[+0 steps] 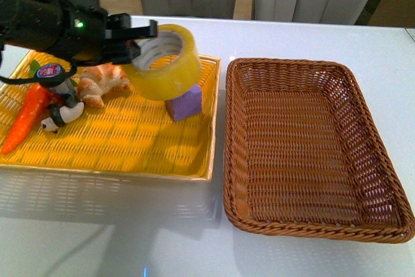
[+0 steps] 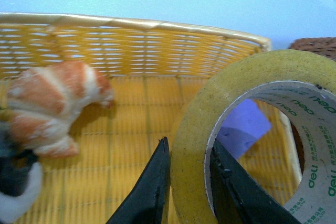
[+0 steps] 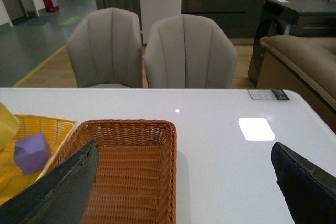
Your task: Move tape to another basket
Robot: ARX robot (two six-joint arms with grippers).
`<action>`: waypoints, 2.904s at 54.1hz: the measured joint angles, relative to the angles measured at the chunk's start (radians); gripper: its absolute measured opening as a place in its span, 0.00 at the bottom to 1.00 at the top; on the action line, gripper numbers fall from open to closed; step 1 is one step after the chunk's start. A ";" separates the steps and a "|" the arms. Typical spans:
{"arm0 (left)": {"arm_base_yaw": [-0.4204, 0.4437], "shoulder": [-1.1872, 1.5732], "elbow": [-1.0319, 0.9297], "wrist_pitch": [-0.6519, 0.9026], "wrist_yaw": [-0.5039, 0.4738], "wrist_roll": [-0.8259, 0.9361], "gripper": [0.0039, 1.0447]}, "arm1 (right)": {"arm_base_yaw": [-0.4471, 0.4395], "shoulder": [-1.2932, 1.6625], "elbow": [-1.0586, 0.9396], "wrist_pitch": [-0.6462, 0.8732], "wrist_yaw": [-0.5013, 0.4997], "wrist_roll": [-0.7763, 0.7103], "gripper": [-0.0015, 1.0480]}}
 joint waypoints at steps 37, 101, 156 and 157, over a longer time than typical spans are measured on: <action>-0.288 0.171 0.282 -0.126 0.050 -0.015 0.14 | 0.000 0.000 0.000 0.000 0.000 0.000 0.91; -0.180 -0.210 -0.218 0.202 -0.029 -0.047 0.92 | 0.000 0.000 0.000 0.000 0.000 0.000 0.91; 0.146 -1.025 -1.039 0.662 -0.275 0.158 0.01 | 0.001 -0.001 0.000 0.000 0.000 0.000 0.91; 0.150 -1.041 -1.043 0.650 -0.271 0.158 0.01 | 0.001 -0.001 0.000 0.000 0.000 0.000 0.91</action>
